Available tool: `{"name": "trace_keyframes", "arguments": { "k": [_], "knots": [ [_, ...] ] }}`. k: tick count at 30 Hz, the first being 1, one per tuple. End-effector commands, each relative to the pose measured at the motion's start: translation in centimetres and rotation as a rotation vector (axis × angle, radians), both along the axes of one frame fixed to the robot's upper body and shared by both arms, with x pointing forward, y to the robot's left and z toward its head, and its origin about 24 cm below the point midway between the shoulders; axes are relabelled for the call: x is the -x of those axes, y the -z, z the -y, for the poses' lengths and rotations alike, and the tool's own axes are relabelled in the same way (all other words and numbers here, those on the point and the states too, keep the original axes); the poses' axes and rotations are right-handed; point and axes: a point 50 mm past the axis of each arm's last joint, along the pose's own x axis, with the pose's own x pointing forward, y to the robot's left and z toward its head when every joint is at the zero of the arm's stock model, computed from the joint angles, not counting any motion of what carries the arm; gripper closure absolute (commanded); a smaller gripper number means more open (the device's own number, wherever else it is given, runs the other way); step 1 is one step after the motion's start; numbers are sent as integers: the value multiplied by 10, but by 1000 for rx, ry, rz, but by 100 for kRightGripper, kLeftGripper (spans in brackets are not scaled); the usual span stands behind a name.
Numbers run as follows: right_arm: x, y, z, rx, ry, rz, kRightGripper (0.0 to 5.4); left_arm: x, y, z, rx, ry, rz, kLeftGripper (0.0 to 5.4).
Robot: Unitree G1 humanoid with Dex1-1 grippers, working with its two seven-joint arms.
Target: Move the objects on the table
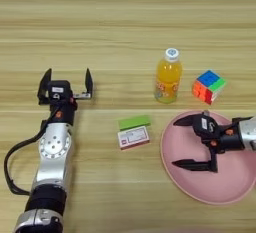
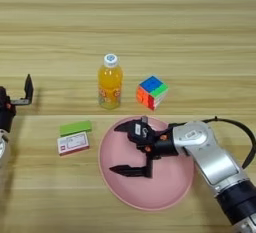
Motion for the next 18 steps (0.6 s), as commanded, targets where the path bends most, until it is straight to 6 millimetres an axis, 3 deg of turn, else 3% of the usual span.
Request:
{"name": "trace_keyframes", "arguments": {
  "k": [1, 18],
  "knots": [
    [-1, 1, -11, -9, -29, -13, 0, -2, -2, 1, 10, -2, 10, 11],
    [12, -2, -51, -119, -133, -81, 0, -1, -2, 1, 19, 0, 14, 11]
  ]
}}
